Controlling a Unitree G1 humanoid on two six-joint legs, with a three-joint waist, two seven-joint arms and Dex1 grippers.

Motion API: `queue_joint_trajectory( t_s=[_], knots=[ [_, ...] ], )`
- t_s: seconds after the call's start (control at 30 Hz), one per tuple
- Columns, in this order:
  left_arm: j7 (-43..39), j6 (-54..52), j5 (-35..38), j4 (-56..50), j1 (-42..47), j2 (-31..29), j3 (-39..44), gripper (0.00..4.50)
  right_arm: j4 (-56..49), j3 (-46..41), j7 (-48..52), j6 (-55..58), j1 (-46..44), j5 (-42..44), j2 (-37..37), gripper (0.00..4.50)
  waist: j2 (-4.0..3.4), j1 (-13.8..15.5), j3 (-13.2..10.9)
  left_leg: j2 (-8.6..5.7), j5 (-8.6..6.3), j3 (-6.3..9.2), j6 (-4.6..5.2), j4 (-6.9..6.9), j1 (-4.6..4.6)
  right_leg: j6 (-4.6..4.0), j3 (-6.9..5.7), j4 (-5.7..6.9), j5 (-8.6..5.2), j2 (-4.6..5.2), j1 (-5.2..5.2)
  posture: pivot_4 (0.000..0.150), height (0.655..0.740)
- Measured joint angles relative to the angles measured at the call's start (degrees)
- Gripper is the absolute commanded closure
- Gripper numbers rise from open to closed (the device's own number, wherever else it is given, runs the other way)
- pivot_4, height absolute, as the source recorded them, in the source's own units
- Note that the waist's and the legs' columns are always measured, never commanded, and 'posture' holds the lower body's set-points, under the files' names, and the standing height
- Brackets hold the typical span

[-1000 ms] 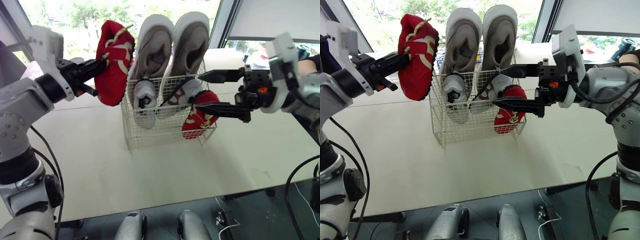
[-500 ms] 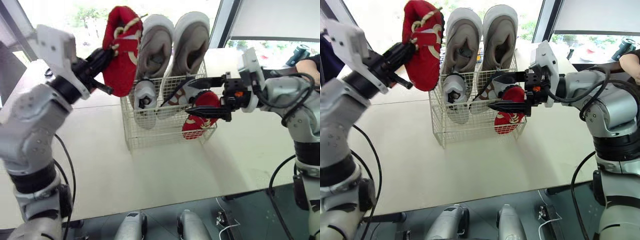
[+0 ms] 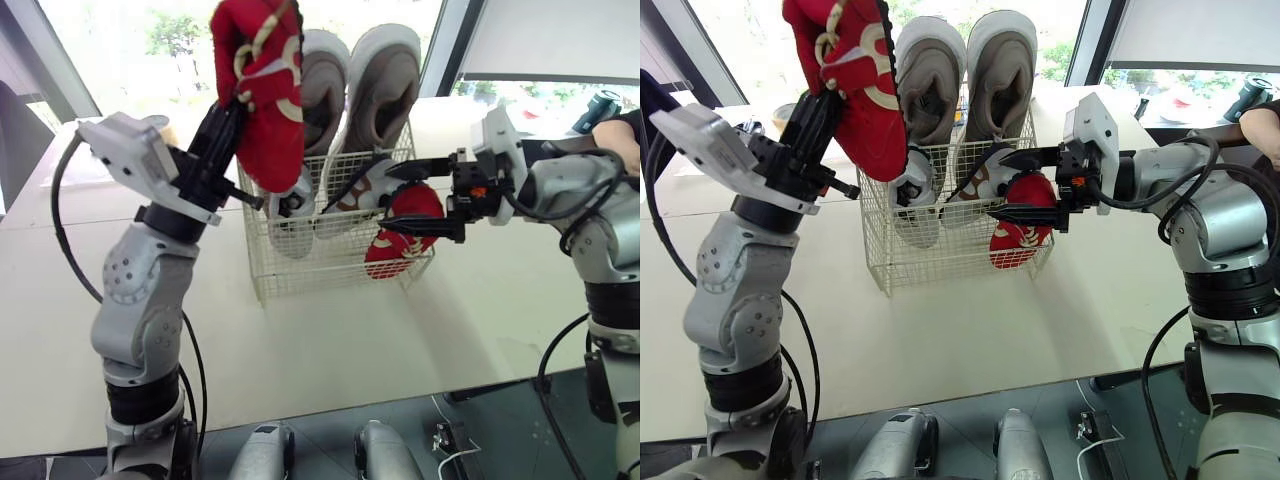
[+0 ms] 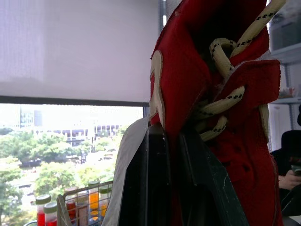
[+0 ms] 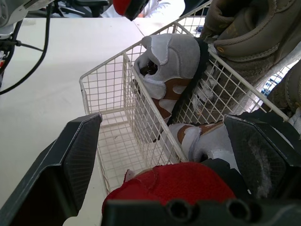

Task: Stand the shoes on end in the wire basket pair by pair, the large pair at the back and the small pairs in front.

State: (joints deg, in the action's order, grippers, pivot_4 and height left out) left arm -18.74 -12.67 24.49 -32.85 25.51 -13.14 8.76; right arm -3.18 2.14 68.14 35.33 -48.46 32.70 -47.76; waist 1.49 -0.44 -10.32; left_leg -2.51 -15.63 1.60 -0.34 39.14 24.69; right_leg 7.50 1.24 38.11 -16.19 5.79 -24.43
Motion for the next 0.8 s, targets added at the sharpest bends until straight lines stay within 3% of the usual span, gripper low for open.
queue_joint_trajectory(
  t_s=[0.43,0.8],
  knots=[
    [-3.5,20.7,-8.7,5.1,-10.2,3.9,-6.9,4.44,0.0,-0.3,0.7,-0.3,0.5,-1.1,-0.1,0.00,-0.03,0.4,0.0,0.00,-0.02,-0.01,0.04,0.00,-0.11,0.00,0.00,-0.02,0.00,0.00,0.11,0.150,0.7400],
    [-1.1,39.6,-16.5,18.7,-15.7,10.1,-9.2,4.44,-1.8,-0.9,0.2,1.0,1.4,-1.1,-0.5,0.00,-0.06,1.3,0.0,0.00,-0.04,-0.01,0.07,0.00,-0.17,-0.01,-0.02,-0.06,0.00,0.02,0.19,0.150,0.7400]
  ],
)
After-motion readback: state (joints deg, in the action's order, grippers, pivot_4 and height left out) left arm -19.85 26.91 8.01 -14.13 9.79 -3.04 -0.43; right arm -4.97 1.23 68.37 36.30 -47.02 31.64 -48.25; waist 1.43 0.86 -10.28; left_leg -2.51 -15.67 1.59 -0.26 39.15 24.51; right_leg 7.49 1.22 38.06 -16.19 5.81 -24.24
